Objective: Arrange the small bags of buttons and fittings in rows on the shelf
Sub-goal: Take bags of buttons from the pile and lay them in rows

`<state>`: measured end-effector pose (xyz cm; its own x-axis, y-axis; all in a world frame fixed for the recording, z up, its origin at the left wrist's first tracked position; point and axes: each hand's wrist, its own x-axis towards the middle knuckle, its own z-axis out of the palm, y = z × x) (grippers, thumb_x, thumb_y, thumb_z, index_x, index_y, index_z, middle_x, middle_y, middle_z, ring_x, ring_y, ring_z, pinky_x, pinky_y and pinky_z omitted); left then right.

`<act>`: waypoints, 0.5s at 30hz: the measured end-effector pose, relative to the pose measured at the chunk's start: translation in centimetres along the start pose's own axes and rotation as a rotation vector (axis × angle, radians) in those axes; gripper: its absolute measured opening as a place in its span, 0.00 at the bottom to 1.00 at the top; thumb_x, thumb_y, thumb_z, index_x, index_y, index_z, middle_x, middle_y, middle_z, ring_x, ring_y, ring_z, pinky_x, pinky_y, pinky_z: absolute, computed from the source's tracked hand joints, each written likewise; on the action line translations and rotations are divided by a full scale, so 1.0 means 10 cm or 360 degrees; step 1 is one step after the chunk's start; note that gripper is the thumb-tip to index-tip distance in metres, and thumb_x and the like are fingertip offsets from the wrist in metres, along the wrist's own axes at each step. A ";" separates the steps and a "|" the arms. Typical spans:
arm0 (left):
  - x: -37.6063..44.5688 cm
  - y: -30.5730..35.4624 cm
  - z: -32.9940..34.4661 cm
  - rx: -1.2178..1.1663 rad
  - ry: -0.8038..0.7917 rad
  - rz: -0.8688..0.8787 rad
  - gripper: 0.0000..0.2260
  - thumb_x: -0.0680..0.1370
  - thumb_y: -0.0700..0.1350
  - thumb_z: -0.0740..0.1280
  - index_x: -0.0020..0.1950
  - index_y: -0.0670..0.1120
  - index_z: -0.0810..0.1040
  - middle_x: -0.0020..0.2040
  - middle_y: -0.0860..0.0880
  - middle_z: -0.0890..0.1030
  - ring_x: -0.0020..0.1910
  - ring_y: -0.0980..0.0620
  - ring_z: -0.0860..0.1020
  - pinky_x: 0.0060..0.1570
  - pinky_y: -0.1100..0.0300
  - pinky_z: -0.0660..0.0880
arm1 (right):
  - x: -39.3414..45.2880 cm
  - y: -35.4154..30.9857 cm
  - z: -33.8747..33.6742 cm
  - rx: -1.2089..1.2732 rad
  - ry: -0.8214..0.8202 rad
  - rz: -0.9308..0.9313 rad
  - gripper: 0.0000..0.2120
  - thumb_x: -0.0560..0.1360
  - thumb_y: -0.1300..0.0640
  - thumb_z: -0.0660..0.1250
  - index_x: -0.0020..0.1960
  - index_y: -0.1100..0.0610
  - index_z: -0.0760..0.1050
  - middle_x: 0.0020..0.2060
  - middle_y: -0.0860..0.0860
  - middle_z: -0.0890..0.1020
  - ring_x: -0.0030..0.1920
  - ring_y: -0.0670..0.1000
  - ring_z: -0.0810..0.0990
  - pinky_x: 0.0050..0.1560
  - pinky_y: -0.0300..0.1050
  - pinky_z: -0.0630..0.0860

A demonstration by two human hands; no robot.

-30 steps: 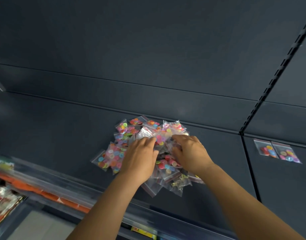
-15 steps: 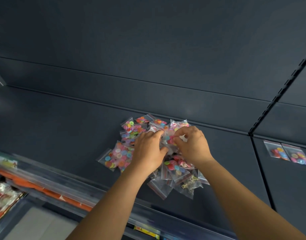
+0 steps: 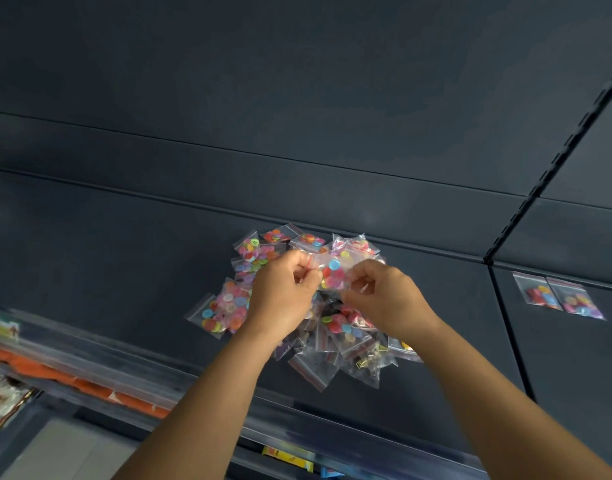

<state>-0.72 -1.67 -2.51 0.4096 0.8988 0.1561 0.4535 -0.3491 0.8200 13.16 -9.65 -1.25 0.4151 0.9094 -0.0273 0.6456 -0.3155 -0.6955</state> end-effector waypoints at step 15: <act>-0.36 0.00 -0.06 0.0104 0.0013 0.0111 0.03 0.78 0.43 0.65 0.46 0.47 0.78 0.39 0.57 0.78 0.37 0.62 0.75 0.34 0.78 0.68 | -0.47 0.21 0.05 -0.0318 -0.0076 -0.0249 0.10 0.74 0.53 0.68 0.55 0.45 0.81 0.50 0.42 0.83 0.48 0.45 0.81 0.48 0.37 0.76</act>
<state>-2.70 -4.75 -2.75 0.4355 0.8739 0.2162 0.4751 -0.4271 0.7693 12.24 -14.44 -2.94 0.2724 0.9616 0.0327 0.8153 -0.2126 -0.5386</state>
